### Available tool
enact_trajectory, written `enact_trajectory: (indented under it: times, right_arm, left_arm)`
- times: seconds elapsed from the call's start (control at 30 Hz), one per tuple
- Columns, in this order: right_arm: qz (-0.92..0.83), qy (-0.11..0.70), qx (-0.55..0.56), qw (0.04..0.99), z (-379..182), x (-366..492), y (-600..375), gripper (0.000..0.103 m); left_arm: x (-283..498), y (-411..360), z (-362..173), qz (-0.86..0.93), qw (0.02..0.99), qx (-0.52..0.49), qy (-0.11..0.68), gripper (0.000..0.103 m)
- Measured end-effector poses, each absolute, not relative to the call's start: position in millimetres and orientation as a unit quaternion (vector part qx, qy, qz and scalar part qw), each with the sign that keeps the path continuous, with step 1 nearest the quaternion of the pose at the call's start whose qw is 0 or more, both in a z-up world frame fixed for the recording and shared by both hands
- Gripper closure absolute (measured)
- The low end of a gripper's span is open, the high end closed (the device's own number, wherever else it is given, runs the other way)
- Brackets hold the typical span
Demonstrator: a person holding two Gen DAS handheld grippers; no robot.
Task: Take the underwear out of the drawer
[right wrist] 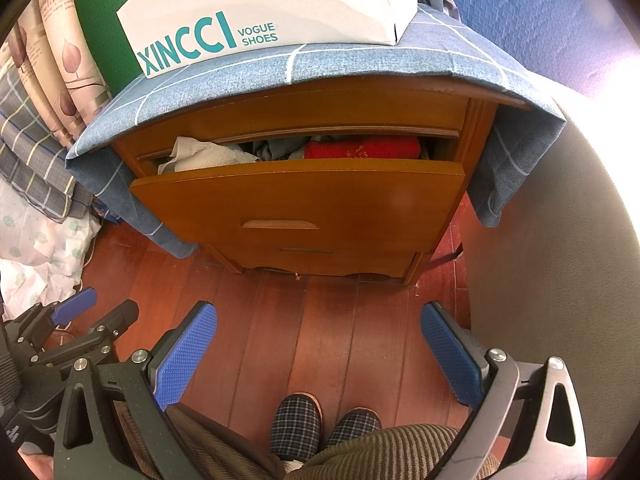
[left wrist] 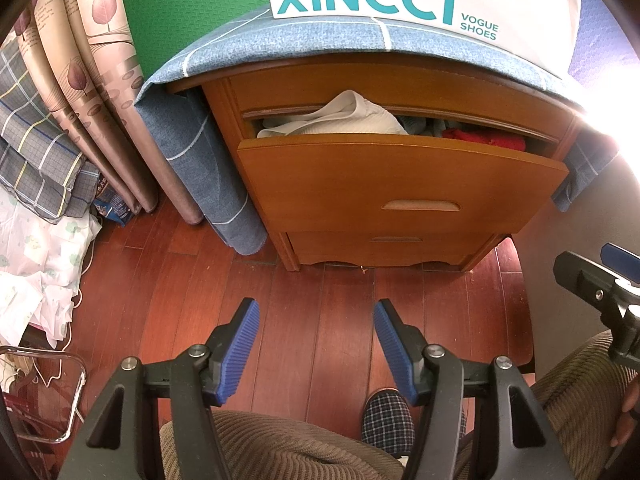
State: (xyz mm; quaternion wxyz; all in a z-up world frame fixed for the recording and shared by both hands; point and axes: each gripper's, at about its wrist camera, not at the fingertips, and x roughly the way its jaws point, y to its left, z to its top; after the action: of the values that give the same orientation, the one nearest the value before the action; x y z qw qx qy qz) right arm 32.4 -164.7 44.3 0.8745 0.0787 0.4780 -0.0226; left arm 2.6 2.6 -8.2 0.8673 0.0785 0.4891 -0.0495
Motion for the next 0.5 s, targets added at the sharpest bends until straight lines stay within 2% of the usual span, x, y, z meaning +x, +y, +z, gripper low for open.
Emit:
enact_trajectory:
  times: [0.3,0.5]
  right_arm:
    - [-0.019,0.477,0.086,0.874,45,31,-167,0.002]
    - [-0.016,0.478,0.094,0.873,45,32,-170,0.002]
  left_arm:
    - [1,7,-11,-0.051,0.866,0.068,0.493,0.042]
    - [11,16,-9,-0.071,0.857,0.023,0.509,0.042]
